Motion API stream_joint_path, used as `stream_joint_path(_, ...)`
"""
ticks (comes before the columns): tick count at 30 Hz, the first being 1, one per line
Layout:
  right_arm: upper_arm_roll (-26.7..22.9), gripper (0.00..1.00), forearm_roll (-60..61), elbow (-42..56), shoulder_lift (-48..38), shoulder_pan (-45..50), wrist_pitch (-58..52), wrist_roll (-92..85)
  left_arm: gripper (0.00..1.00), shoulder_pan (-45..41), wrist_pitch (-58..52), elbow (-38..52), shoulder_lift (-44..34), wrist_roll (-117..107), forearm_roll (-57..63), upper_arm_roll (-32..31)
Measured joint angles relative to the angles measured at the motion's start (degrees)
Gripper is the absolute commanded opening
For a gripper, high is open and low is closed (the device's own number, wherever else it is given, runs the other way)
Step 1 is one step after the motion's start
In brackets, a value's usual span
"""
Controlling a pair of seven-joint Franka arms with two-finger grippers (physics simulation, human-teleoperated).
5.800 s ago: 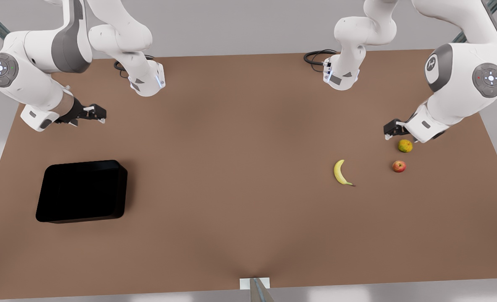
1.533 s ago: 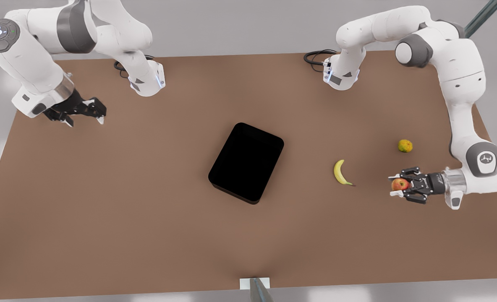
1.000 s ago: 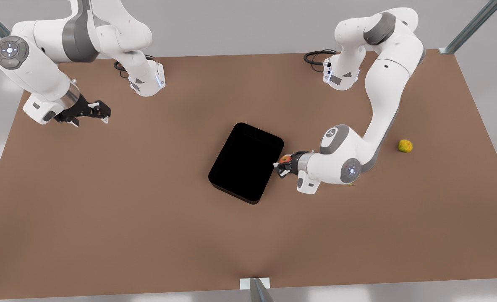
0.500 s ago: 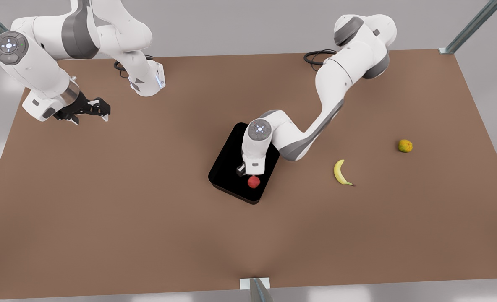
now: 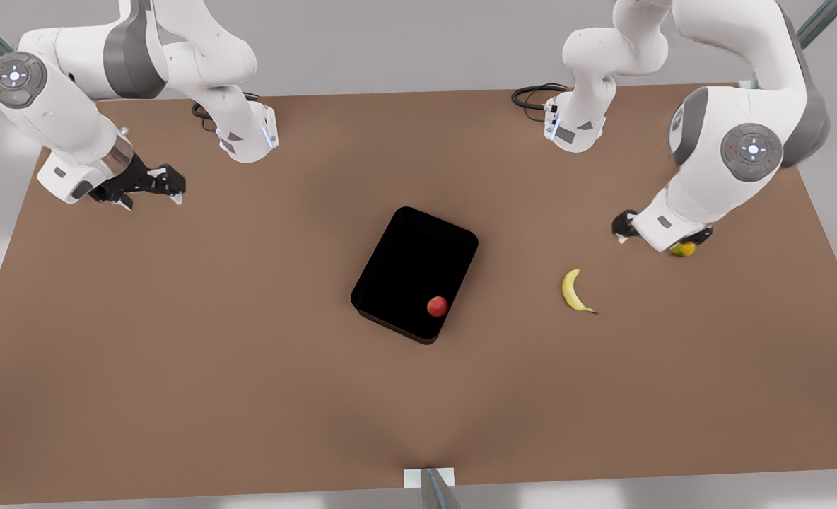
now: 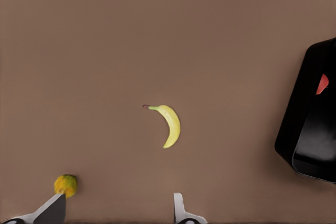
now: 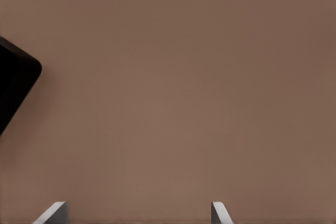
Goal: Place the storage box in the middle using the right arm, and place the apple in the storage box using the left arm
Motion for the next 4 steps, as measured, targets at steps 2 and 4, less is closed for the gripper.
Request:
stream_joint_path(2, 0.00, 1.00, 0.00, 0.00, 0.00, 0.10, -0.01, 0.00, 1.00, -0.88, 1.86, -3.68, -1.44, 0.11, -1.77, 1.57)
stream_joint_path(4, 0.00, 1.00, 0.00, 0.00, 0.00, 0.16, -0.04, 0.00, 1.00, -0.81, 1.55, -2.89, -0.89, 0.16, -2.77, 1.50)
